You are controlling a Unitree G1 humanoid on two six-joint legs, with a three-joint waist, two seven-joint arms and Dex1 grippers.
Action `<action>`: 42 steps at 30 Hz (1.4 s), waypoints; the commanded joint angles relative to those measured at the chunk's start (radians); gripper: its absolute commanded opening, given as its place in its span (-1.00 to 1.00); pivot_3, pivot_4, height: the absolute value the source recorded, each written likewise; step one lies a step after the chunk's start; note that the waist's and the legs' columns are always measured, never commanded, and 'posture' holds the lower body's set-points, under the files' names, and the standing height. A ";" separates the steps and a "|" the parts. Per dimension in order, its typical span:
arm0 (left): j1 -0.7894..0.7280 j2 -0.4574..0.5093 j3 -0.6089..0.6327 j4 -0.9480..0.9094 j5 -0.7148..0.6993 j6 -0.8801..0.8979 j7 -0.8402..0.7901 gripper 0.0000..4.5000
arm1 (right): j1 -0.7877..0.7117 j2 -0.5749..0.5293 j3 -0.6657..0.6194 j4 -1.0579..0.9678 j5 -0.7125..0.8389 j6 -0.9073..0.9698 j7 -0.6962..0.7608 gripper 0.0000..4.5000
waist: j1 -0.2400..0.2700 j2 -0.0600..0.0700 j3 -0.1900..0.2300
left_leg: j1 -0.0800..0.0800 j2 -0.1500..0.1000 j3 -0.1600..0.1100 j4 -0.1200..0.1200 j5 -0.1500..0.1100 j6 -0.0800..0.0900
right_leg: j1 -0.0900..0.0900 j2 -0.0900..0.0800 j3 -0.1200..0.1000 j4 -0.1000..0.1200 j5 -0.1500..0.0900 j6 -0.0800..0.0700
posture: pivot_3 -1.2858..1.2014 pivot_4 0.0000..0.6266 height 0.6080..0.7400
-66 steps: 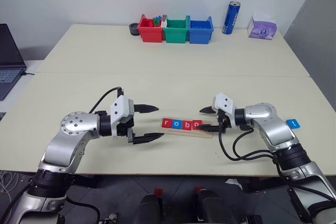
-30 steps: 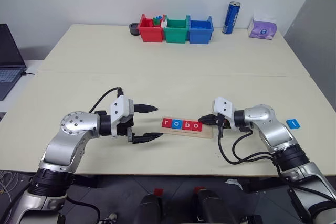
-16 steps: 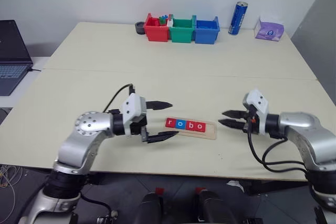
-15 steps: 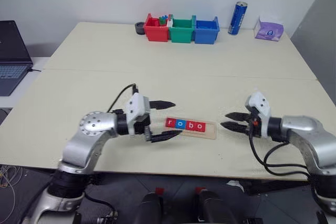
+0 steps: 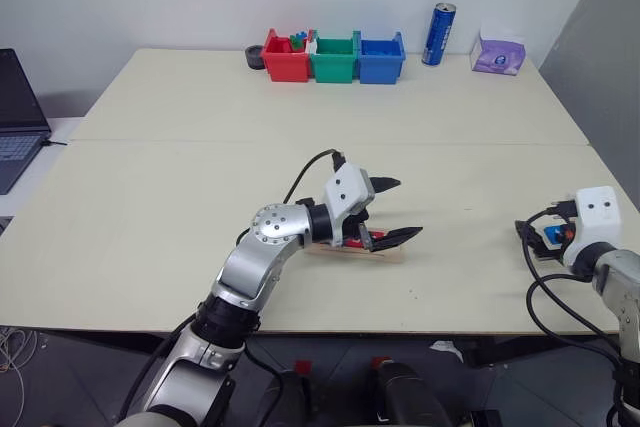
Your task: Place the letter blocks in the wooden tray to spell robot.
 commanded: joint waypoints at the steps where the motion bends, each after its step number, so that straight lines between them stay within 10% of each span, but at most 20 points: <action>1: -0.034 -0.018 -0.015 0.004 -0.003 -0.013 -0.027 1.00 | 0.000 -0.012 -0.043 0.018 0.000 -0.035 -0.017 0.99 | 0.000 0.000 0.000 | 0.000 0.000 0.000 0.000 0.000 0.000 | 0.000 0.000 0.000 0.000 0.000 0.000 | 0.03 -0.52 1.00; 18: -0.051 -0.037 -0.030 -0.019 -0.023 -0.001 -0.097 1.00 | -0.116 -0.040 -0.041 0.362 0.036 -0.167 0.014 0.99 | -0.001 0.001 0.000 | 0.001 0.000 0.001 0.000 0.000 0.000 | 0.000 0.000 0.001 0.000 0.000 0.000 | 0.03 -0.52 1.00; 27: -0.021 -0.004 -0.016 -0.038 -0.038 0.006 -0.105 1.00 | -0.105 0.001 -0.077 0.293 0.099 -0.058 -0.050 -0.35 | 0.000 0.001 0.000 | 0.000 0.000 0.001 0.000 0.000 0.000 | 0.000 0.000 0.001 0.000 0.000 0.000 | 0.03 -0.52 1.00; 35: -0.022 0.031 0.008 -0.028 -0.048 -0.009 -0.125 1.00 | -0.121 0.101 -0.017 0.052 0.140 0.116 -0.139 -0.36 | -0.004 0.001 -0.001 | 0.001 0.000 0.001 0.000 0.000 0.000 | 0.000 0.000 0.001 0.000 0.000 0.000 | 0.03 -0.52 1.00; 42: 0.115 0.245 0.087 -0.090 -0.092 -0.027 -0.262 1.00 | -0.167 0.316 0.112 -0.219 0.136 0.392 -0.300 -0.36 | -0.017 0.004 -0.001 | 0.002 0.003 -0.001 -0.003 0.000 0.000 | -0.001 0.002 0.001 0.001 -0.001 -0.002 | 0.03 -0.52 1.00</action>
